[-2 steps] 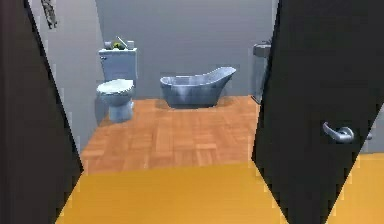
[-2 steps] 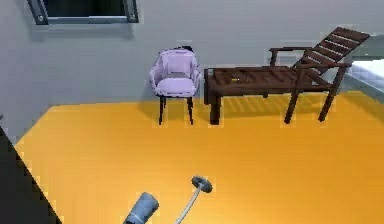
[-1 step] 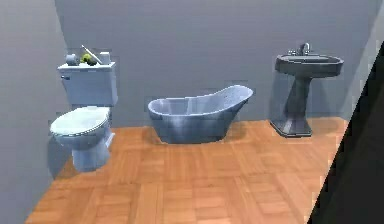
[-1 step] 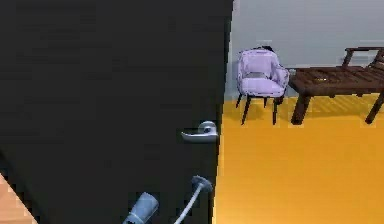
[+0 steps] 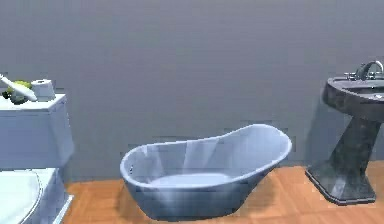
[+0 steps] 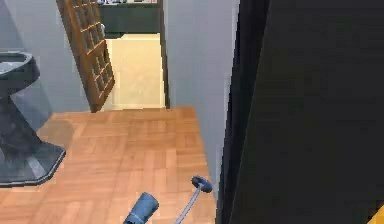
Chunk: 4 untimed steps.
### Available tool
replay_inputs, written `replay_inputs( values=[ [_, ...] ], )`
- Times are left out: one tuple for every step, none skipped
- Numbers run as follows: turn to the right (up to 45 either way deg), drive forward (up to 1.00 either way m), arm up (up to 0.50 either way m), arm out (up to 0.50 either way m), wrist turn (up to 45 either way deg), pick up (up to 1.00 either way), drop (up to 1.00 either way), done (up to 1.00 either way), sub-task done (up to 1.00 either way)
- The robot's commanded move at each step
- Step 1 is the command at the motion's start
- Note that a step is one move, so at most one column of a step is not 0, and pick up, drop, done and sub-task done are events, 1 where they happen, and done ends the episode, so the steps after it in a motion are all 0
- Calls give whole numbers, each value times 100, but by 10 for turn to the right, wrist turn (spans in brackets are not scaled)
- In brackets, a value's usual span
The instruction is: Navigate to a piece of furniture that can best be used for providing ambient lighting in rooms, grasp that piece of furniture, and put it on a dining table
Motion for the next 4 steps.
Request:
replay_inputs(
  values=[
    [420, 0, 0, 0, 0, 0, 0, 0, 0],
    [0, 40, 0, 0, 0, 0, 0, 0, 0],
    [390, 0, 0, 0, 0, 0, 0, 0, 0],
    [30, 0, 0, 0, 0, 0, 0, 0, 0]
  ],
)
